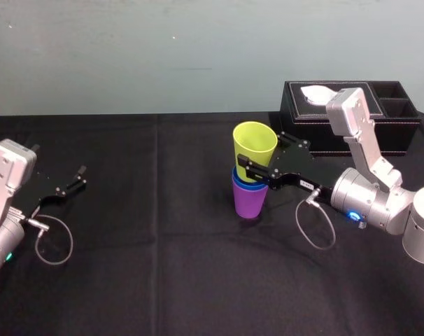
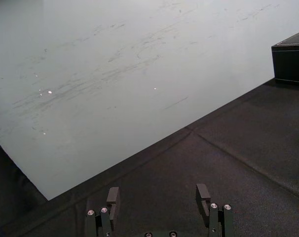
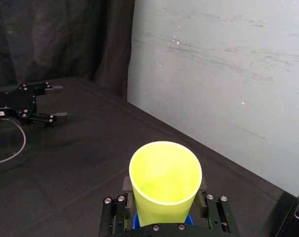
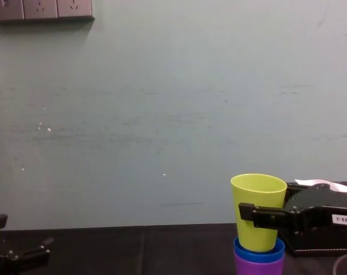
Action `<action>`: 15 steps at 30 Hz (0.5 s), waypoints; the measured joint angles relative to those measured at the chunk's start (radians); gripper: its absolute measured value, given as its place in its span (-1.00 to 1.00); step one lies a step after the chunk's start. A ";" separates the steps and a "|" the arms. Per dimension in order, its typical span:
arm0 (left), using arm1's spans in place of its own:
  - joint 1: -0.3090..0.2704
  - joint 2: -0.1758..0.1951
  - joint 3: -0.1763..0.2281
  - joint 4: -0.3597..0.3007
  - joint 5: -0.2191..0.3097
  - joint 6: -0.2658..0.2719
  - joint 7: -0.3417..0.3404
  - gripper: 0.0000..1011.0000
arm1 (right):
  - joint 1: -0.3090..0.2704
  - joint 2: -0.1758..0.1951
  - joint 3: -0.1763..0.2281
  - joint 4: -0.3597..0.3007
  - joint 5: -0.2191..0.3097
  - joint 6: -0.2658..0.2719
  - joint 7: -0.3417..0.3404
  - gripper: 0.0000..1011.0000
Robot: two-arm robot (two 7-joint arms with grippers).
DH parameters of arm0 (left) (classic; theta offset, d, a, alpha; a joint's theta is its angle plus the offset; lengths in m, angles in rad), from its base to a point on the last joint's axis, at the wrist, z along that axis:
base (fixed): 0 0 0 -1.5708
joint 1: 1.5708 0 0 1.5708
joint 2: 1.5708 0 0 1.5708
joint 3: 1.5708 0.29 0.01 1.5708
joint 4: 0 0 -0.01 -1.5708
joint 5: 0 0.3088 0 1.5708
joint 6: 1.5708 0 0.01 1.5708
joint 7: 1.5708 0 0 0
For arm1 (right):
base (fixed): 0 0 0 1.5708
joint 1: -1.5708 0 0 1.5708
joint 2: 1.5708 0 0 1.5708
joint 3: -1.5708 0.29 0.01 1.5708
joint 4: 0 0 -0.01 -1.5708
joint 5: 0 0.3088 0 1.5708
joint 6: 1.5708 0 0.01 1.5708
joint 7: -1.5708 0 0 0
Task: Stack the three plastic cups sequentially using one hand.
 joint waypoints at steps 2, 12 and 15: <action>0.000 0.000 0.000 0.000 0.000 0.000 0.000 1.00 | 0.000 -0.001 -0.001 0.003 -0.001 -0.001 0.001 0.45; 0.000 0.000 0.000 0.000 0.000 0.000 0.000 1.00 | 0.003 -0.006 -0.004 0.016 -0.007 -0.005 0.004 0.45; 0.000 0.000 0.000 0.000 0.000 0.000 0.000 1.00 | 0.005 -0.008 -0.005 0.022 -0.009 -0.007 0.003 0.45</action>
